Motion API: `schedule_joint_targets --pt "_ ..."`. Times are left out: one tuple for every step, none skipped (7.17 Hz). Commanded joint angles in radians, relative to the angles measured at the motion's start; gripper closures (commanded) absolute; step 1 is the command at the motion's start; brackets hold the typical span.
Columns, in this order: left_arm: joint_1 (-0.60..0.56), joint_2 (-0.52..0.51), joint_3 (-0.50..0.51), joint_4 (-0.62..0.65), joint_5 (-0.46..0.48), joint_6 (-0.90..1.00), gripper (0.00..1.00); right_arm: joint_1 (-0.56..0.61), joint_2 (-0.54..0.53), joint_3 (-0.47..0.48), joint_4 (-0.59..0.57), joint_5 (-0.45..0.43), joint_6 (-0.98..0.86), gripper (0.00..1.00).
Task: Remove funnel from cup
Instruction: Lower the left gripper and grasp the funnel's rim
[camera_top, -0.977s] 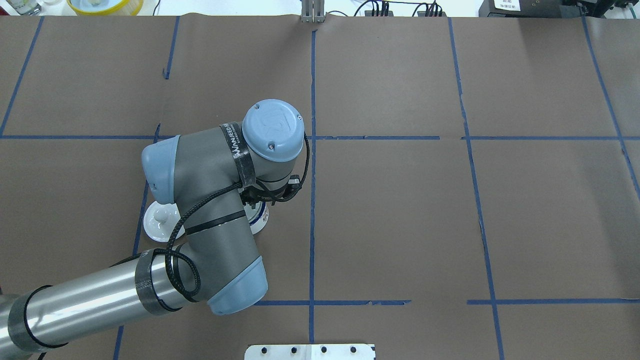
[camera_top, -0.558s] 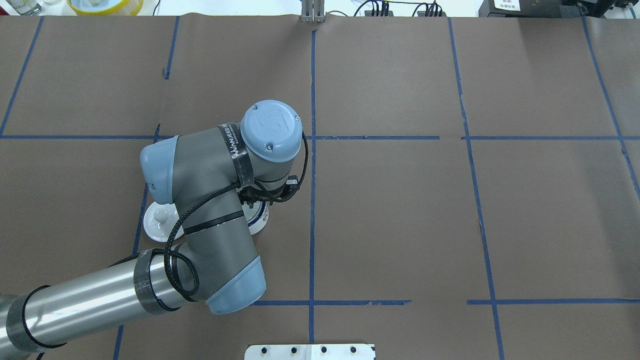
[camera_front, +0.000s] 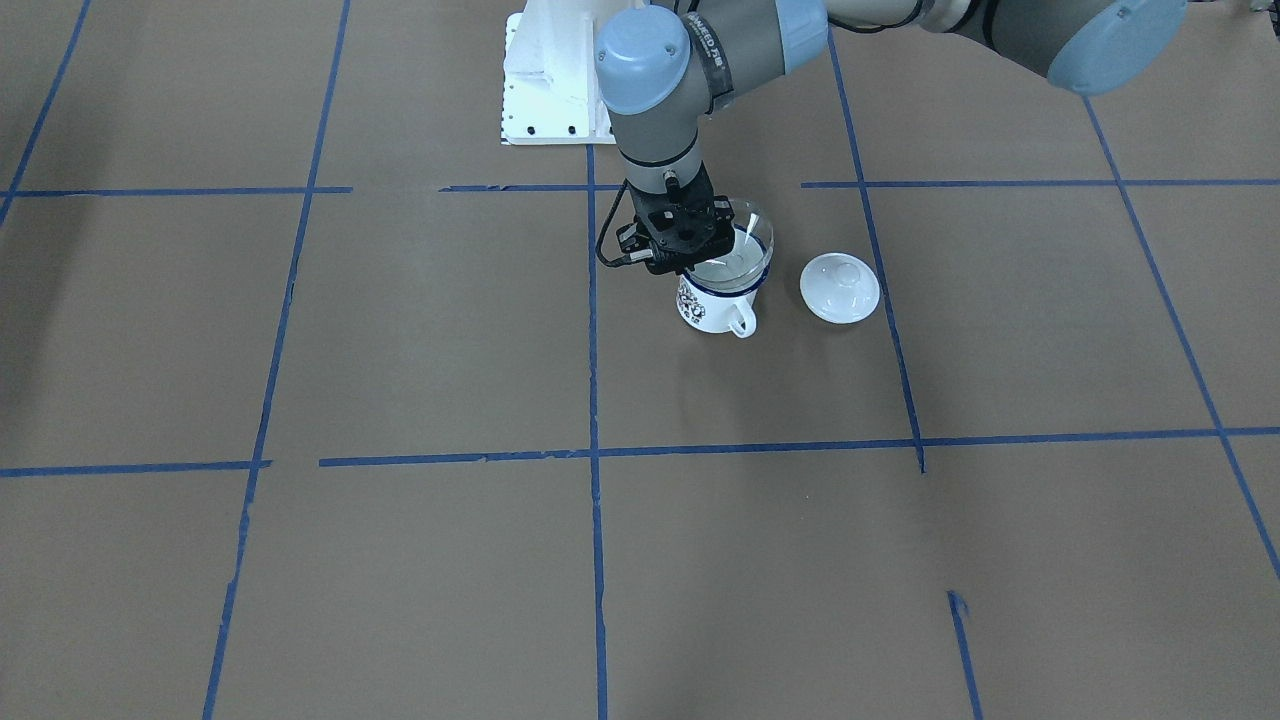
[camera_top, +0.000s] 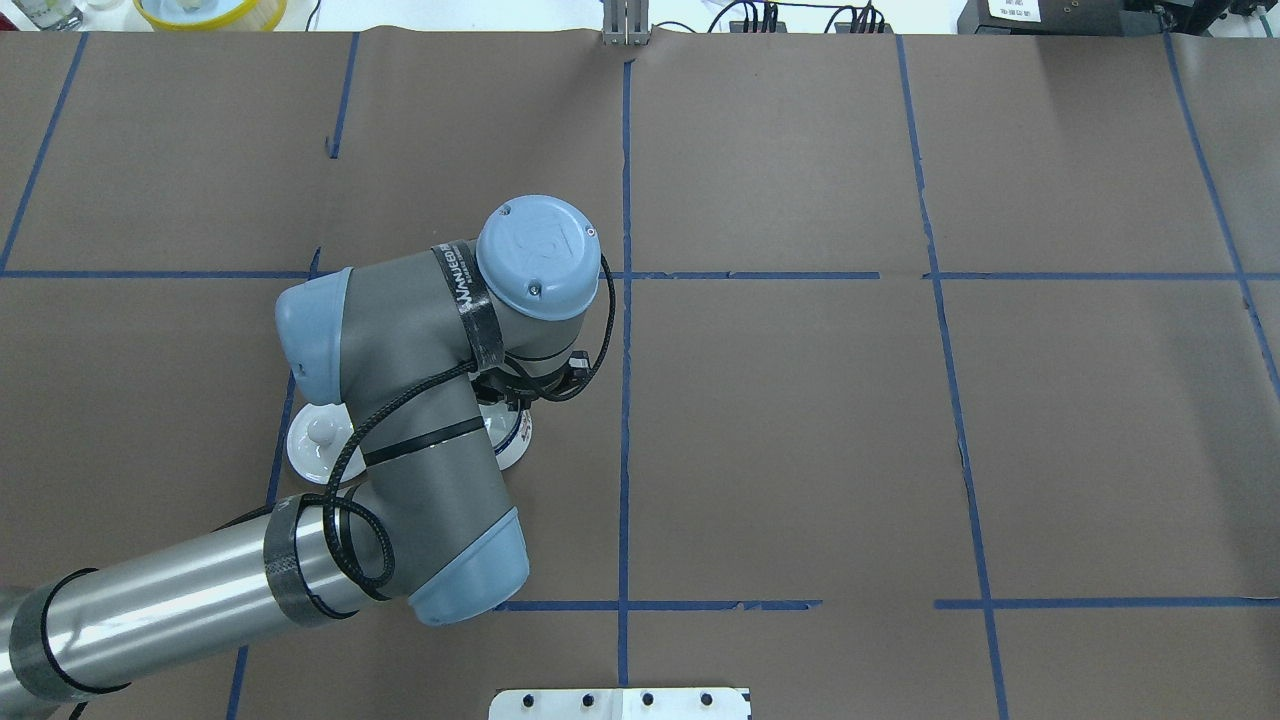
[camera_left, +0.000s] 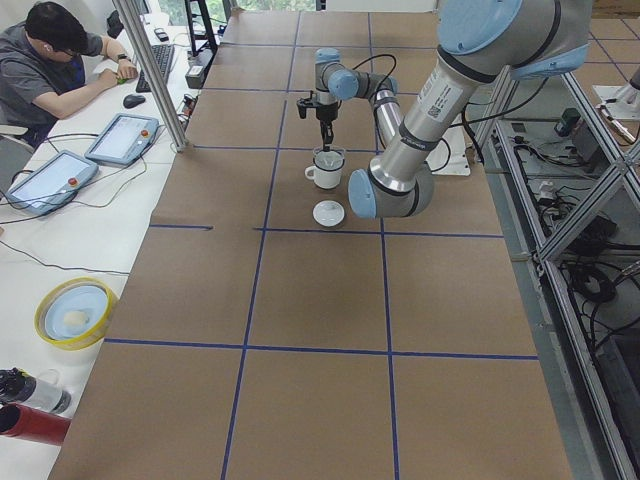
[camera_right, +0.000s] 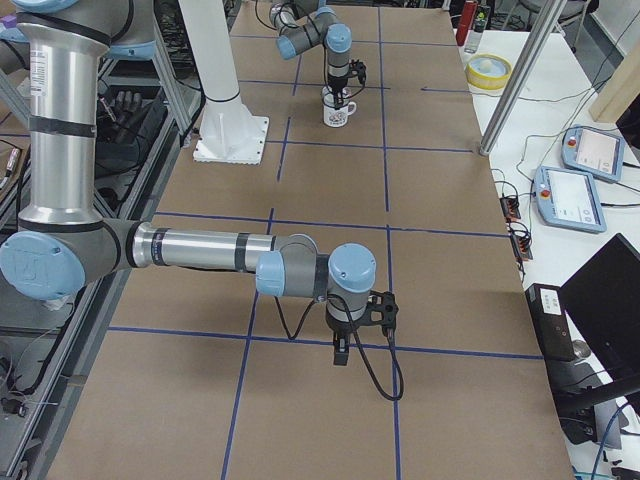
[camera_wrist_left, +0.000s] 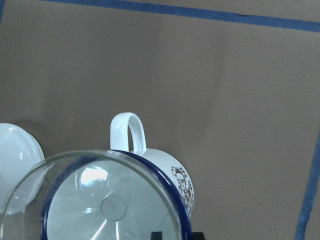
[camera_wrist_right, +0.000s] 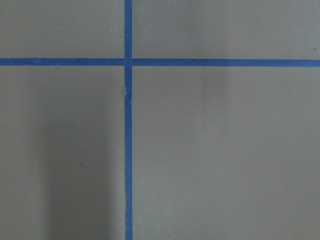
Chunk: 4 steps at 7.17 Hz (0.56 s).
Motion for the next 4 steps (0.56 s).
schedule_joint_targets --pt "-0.003 -0.001 -0.009 0.001 0.0 0.0 1.0 0.0 0.0 0.0 0.0 0.0 0.0 0.0" --pt "-0.003 -0.001 -0.009 0.001 0.0 0.0 1.0 0.0 0.0 0.0 0.0 0.0 0.0 0.0" --pt "-0.012 -0.001 -0.012 0.001 0.0 0.0 1.0 0.0 0.0 0.0 0.0 0.0 0.0 0.0" --pt "-0.012 0.001 -0.011 0.001 0.0 0.0 1.0 0.0 0.0 0.0 0.0 0.0 0.0 0.0"
